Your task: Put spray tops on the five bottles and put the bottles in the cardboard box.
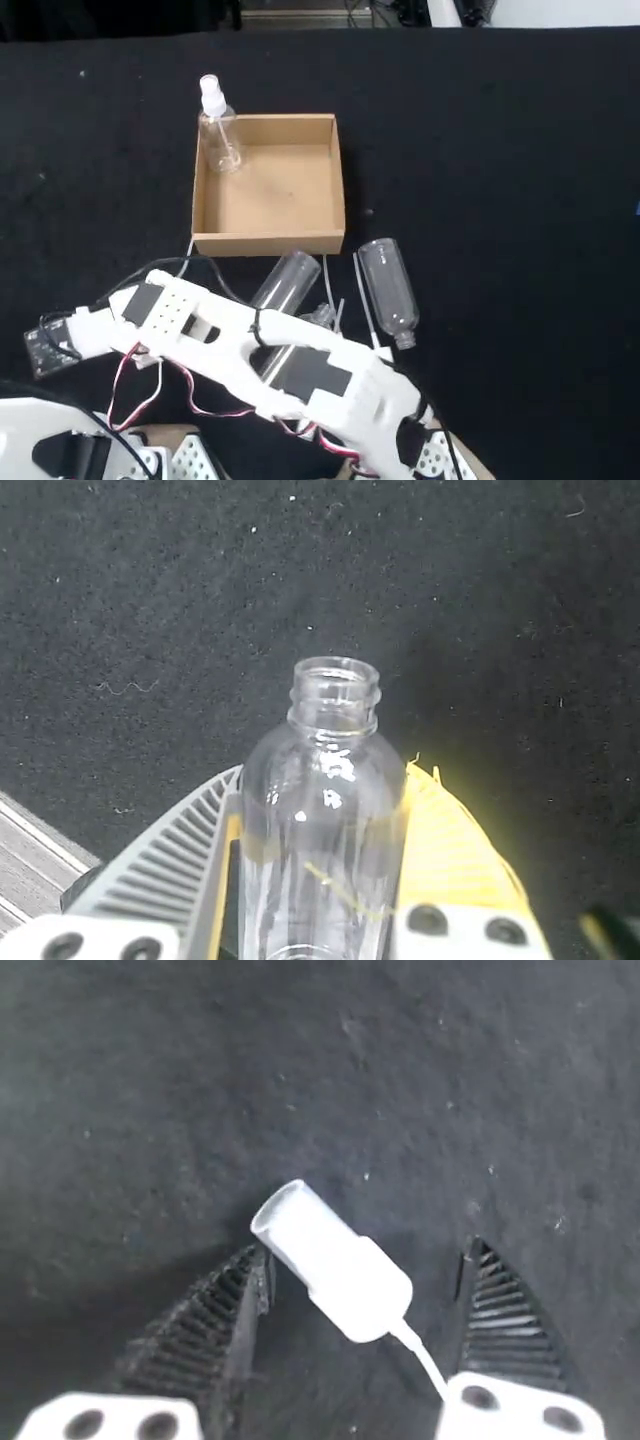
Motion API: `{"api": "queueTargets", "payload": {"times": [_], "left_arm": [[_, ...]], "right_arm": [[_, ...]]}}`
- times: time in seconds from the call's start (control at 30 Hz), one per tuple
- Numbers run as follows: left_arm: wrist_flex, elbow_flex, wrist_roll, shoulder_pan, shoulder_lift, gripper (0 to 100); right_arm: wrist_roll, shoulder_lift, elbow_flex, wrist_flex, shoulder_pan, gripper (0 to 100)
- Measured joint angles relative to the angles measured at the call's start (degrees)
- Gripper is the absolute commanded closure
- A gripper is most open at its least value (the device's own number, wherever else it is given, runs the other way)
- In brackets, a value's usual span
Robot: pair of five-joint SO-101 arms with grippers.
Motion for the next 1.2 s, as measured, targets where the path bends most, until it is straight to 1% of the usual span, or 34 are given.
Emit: {"api": "queueTargets", "payload": {"times": [0.17, 0.4, 0.67, 1.1, 1.13, 1.2], "left_arm": [[0.00, 0.00, 0.00, 0.00, 0.00, 96], [0.00, 0.00, 0.00, 0.00, 0.00, 96], [0.00, 0.00, 0.00, 0.00, 0.00, 96], [0.00, 0.00, 0.00, 0.00, 0.00, 96], [0.00, 0.00, 0.00, 0.00, 0.00, 96], [0.00, 0.00, 0.00, 0.00, 0.00, 96]], "right_arm": [[2.99, 0.79, -0.26, 0.00, 0.00, 86.3], [2.99, 0.79, -0.79, -2.55, 0.44, 86.8], [-4.48, 0.79, -11.78, -2.46, 2.11, 86.8], [-22.07, 0.79, -29.98, 8.18, 2.29, 86.3], [-22.42, 0.79, -30.15, 9.32, 2.46, 85.5], [-21.98, 0.97, -30.07, 10.64, 2.55, 80.9]]}}
